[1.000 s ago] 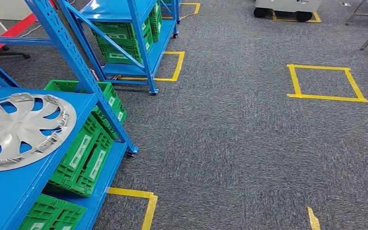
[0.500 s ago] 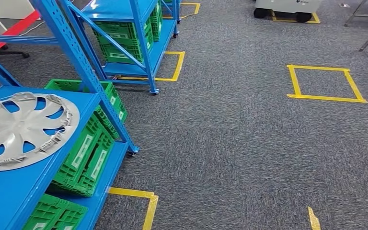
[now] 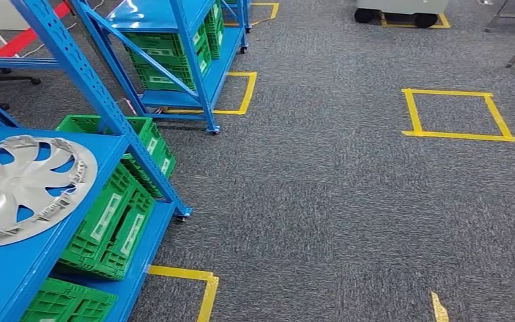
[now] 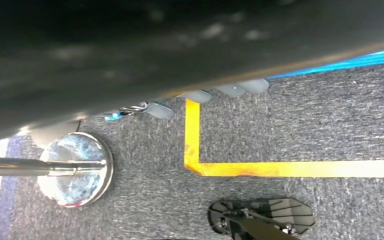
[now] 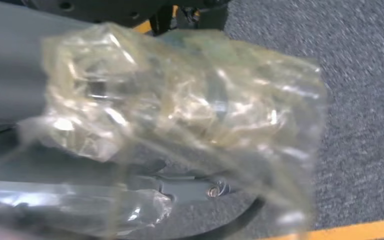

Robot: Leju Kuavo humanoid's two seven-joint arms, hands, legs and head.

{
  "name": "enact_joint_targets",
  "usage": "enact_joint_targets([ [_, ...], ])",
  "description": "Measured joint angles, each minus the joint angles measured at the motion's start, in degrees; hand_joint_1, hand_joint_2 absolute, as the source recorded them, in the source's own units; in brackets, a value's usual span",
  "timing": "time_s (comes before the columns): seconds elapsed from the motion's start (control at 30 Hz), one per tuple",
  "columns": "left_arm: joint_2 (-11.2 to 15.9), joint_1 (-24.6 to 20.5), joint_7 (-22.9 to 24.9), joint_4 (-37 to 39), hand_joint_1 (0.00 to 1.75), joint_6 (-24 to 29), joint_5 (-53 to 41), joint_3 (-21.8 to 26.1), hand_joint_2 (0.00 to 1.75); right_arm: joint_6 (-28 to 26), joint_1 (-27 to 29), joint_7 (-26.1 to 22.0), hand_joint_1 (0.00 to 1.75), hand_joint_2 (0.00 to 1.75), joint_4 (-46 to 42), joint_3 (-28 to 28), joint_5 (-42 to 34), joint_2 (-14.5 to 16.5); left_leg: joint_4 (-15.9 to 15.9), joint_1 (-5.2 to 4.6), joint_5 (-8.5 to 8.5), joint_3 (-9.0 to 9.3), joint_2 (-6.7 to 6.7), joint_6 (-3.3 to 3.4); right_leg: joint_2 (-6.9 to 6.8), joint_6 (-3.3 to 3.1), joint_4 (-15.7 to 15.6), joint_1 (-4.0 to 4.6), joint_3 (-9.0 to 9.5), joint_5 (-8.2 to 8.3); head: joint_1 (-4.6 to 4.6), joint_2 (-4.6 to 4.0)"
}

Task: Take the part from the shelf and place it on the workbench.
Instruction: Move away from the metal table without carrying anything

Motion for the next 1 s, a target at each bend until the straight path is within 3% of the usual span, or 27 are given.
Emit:
enact_joint_targets([
  [0.07,0.0,0.0,0.0,0.0,0.0,0.0,0.0,0.0,0.0,0.0,0.0,0.0,0.0,0.0,0.0,0.0,0.0,0.0,4.6,0.19,-2.45,-2.21,-0.12,-0.58,-0.04,-0.61,-0.1,-0.09,0.37,-0.23,-0.23,0.0],
  [0.13,0.0,0.0,0.0,0.0,0.0,0.0,0.0,0.1,0.0,0.0,-0.1,0.0,0.0,0.0,0.0,0.0,0.0,0.0,12.9,0.32,-5.46,-6.82,-0.17,-0.91,-0.04,-1.0,-0.1,0.02,0.7,-0.64,-0.39,0.0],
  [0.17,0.0,0.1,0.0,0.0,0.0,0.0,0.0,0.1,0.0,0.0,-0.1,0.0,0.0,0.0,0.0,0.0,0.0,0.0,16.0,0.37,-5.91,-8.88,-0.18,-0.91,0.02,-1.08,-0.1,0.09,0.96,-0.9,-0.36,0.0],
  [0.2,0.0,0.2,0.0,0.0,0.0,0.0,0.0,0.1,0.0,0.0,-0.1,0.0,0.0,0.0,0.0,-0.1,0.0,0.0,17.3,0.4,-5.21,-10.1,-0.18,-0.83,0.12,-1.12,-0.1,0.15,1.32,-1.22,-0.38,0.0],
  [0.23,-0.1,0.2,0.0,0.0,0.0,0.0,0.0,0.1,0.0,0.0,-0.1,0.0,0.0,0.0,0.0,-0.1,0.0,0.0,16.2,0.4,-3.28,-10.21,-0.21,-0.64,0.24,-1.09,-0.1,0.2,1.83,-1.59,-0.37,0.0],
  [0.27,-0.1,0.3,0.0,0.0,0.0,0.1,0.0,0.1,0.0,0.0,-0.1,0.0,0.0,0.0,0.1,-0.2,0.0,0.0,13.1,0.37,-0.53,-9.32,-0.26,-0.37,0.36,-1.02,-0.1,0.24,2.43,-2.01,-0.36,0.0],
  [0.33,0.0,0.3,0.0,0.0,0.0,0.1,0.0,0.2,0.0,0.0,-0.1,0.0,0.0,0.0,0.1,-0.2,0.1,0.0,6.1,0.12,3.39,-6.51,-0.42,0.26,0.54,-0.71,-0.2,0.3,3.21,-2.92,-0.3,0.0],
  [0.4,0.0,0.2,0.0,0.0,0.0,0.2,0.0,0.2,0.0,0.0,-0.2,-0.1,0.0,0.0,0.1,-0.2,0.1,0.0,2.2,-0.27,3.31,-4.73,-0.49,0.74,0.55,-0.14,-0.3,0.29,3.64,-3.38,-0.27,0.0],
  [0.5,0.0,0.3,0.0,0.0,0.0,0.2,0.0,0.2,0.0,0.1,-0.2,-0.1,0.0,0.0,0.3,-0.2,0.1,0.0,0.3,-0.27,2.56,-3.4,-0.53,1.4,0.27,0.79,0.1,0.2,4.4,-3.43,-0.33,0.0],
  [0.57,0.0,0.3,0.0,0.0,0.0,0.2,0.0,0.2,0.0,0.0,-0.3,-0.1,0.0,0.0,0.3,-0.3,0.2,0.0,0.0,-0.05,2.42,-2.33,-0.54,1.89,0.17,1.13,3.6,0.2,2.5,-5.13,-0.15,0.0],
  [0.67,0.0,0.2,0.0,0.0,0.0,0.2,0.0,0.3,0.0,0.0,-0.3,-0.1,0.0,0.0,0.3,-0.3,0.2,-0.1,-0.1,-0.09,1.62,-1.54,-0.5,2.24,0.17,1.42,14.0,0.26,-4.56,-8.95,-0.04,0.0],
  [0.7,0.0,0.2,0.0,0.0,0.0,0.2,0.0,0.3,0.0,0.0,-0.3,-0.1,0.0,0.0,0.4,-0.4,0.2,-0.1,0.0,-0.1,1.27,-1.13,-0.51,2.23,0.17,1.42,15.4,0.29,-6.24,-9.24,-0.02,0.0],
  [0.73,-0.1,0.3,0.0,0.0,0.0,0.2,0.0,0.3,0.0,0.0,-0.3,-0.1,0.0,0.0,0.4,-0.4,0.2,-0.1,0.0,-0.1,0.88,-0.56,-0.52,2.18,0.15,1.37,14.7,0.31,-6.99,-8.28,0.01,0.0],
  [0.8,-0.1,0.3,0.0,0.0,0.0,0.2,0.0,0.3,0.0,0.1,-0.2,-0.1,0.0,0.0,0.4,-0.5,0.4,-0.1,-0.1,-0.09,-0.05,0.71,-0.52,1.96,0.06,1.11,8.2,0.33,-5.91,-2.71,0.03,0.0],
  [0.87,-0.1,0.1,0.0,0.1,0.0,0.2,0.0,0.5,0.0,0.1,-0.3,-0.2,0.0,0.0,0.4,-0.6,0.6,-0.1,0.1,-0.16,-0.89,1.4,-0.53,1.48,-0.15,0.63,2.7,0.5,-4.66,0.85,-0.03,0.01],
  [0.93,-0.1,0.0,0.0,0.1,0.0,0.2,0.0,0.7,0.0,0.2,-0.3,-0.2,0.0,0.0,0.5,-0.8,0.8,-0.1,0.3,-0.26,-1.38,1.53,-0.53,0.88,-0.26,0.07,1.8,0.69,-4.44,1.48,-0.19,0.01],
  [1.0,0.0,0.1,0.0,0.2,0.0,0.3,0.0,0.8,0.0,0.2,-0.2,-0.2,0.0,0.0,0.5,-0.8,0.8,-0.1,0.2,-0.27,-1.58,1.73,-0.47,1.19,-0.16,-0.09,1.5,0.71,-4.15,2.44,-0.47,0.01],
])
